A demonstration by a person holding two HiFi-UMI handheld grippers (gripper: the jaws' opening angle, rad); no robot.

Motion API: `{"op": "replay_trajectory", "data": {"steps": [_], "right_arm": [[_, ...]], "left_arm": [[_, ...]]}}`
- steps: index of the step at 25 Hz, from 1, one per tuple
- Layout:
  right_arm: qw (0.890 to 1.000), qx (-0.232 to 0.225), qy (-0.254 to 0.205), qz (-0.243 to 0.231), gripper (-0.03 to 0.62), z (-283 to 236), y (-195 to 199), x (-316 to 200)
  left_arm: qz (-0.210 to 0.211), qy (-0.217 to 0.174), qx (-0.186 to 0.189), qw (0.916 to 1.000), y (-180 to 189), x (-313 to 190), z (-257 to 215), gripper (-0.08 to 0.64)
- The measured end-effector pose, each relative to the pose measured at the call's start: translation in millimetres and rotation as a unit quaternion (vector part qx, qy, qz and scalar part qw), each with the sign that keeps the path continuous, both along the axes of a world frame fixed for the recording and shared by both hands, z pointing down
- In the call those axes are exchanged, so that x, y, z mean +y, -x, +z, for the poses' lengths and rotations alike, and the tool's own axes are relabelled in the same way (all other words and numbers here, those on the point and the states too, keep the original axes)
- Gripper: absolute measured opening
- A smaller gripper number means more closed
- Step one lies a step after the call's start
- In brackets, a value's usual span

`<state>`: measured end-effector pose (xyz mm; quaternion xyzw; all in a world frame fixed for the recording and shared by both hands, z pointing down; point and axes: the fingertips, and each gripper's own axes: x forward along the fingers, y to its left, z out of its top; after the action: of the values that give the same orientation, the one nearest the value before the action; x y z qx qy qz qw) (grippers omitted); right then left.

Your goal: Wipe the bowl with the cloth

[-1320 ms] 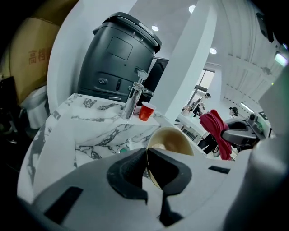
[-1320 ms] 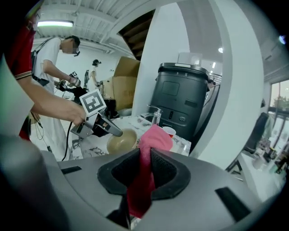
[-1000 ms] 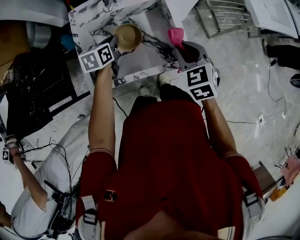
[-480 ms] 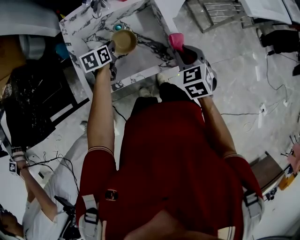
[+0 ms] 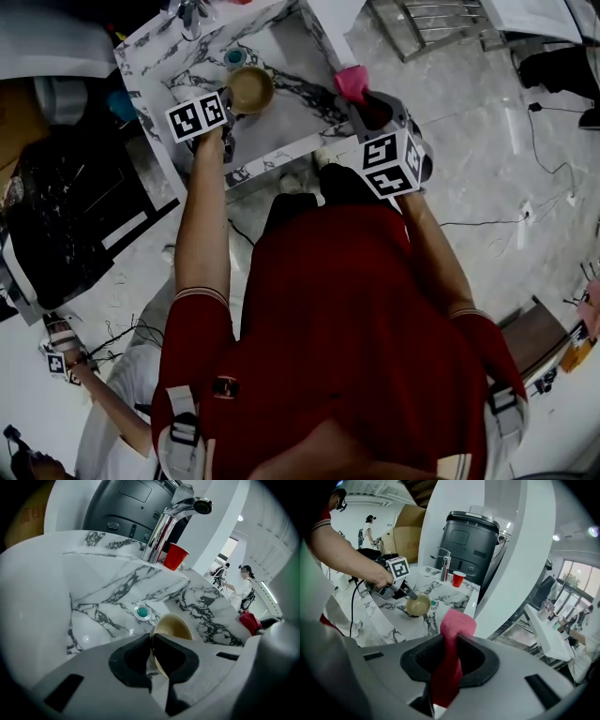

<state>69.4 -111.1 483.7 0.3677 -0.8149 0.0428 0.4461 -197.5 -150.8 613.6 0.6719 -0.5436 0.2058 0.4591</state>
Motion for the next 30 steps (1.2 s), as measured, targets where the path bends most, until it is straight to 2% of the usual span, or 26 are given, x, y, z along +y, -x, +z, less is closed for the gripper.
{"op": "replay_trajectory", "data": {"steps": [8,16,30], "right_arm": [[1.000,-0.011,-0.002,-0.004,0.106,-3,3,-3],[0.999,-0.051,0.012,-0.004,0.131,-10,9,-5],[0.995,-0.098,0.006,-0.008,0.169,-34,14,-5]], "left_arm": [[-0.004,0.015,0.010,0.9998,-2,2,14,0.020],[-0.007,0.009,0.014,0.9998,-1,2,14,0.025],[0.003,-0.021,-0.009,0.9997,1,8,-2,0.127]]}}
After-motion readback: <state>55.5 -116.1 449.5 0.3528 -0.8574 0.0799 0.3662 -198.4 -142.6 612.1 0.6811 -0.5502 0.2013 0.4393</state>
